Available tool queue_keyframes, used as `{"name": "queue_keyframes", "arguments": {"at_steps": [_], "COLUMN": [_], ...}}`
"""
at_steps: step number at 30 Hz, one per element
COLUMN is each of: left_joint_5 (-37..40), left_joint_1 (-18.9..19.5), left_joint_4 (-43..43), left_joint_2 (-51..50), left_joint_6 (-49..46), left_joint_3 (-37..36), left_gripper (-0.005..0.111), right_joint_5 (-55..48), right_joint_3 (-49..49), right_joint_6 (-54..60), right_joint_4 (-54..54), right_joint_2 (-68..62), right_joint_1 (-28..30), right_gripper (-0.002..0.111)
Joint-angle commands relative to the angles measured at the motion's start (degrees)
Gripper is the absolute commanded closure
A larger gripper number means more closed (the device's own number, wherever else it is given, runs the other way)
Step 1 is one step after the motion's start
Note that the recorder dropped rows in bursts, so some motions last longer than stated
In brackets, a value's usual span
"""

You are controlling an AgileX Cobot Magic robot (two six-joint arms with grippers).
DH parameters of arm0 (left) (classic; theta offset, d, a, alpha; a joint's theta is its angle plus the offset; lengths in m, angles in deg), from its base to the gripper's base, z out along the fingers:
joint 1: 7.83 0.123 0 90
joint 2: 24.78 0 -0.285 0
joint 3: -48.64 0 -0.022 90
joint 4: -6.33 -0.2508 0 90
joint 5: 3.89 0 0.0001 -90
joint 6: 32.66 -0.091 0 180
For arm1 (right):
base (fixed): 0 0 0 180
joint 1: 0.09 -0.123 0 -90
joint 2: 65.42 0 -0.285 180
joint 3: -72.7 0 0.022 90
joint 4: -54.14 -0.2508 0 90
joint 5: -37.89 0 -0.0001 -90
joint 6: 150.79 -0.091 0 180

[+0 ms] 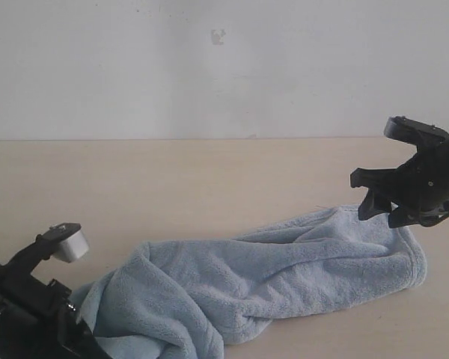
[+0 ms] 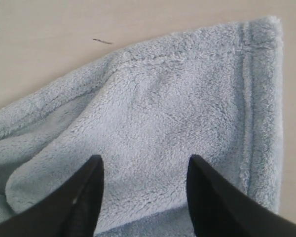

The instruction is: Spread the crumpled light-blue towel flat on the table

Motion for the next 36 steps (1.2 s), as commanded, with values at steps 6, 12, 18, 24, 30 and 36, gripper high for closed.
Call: {"name": "queue_keyframes", "arguments": {"at_steps": [6,12,18,24,30,36], "left_joint_5": [-6.29,-13.11,-0.73,-1.9,-8.88,-14.38], "left_joint_1": [-0.06,-0.06,-0.06,-0.06,-0.06,-0.06], "left_joint_4": [5.4,-34.17,-63.5,-51.47,-50.36,-50.83], "left_joint_2": [-0.35,1.35,1.24,1.11,1.13,1.13], "left_joint_6": [1.22,37.87,71.73,58.63,55.67,55.55], "left_joint_3": [4.08,5.84,5.08,2.54,-2.98,-3.91], "left_gripper": [0.056,0.056,0.056,0.056,0.056,0.056], "right_joint_5": [-0.59,0.06,0.44,0.16,-0.34,-0.34], "right_joint_3": [-0.2,-0.2,-0.2,-0.2,-0.2,-0.2], "right_joint_6": [0.25,0.25,0.25,0.25,0.25,0.25], "right_joint_4": [-0.04,-0.13,-0.13,-0.27,-0.26,-0.26], "right_joint_2": [0.13,0.13,0.13,0.13,0.13,0.13], "right_joint_1": [-0.03,-0.03,-0.03,-0.03,-0.03,-0.03], "right_gripper": [0.058,0.058,0.058,0.058,0.058,0.058]}}
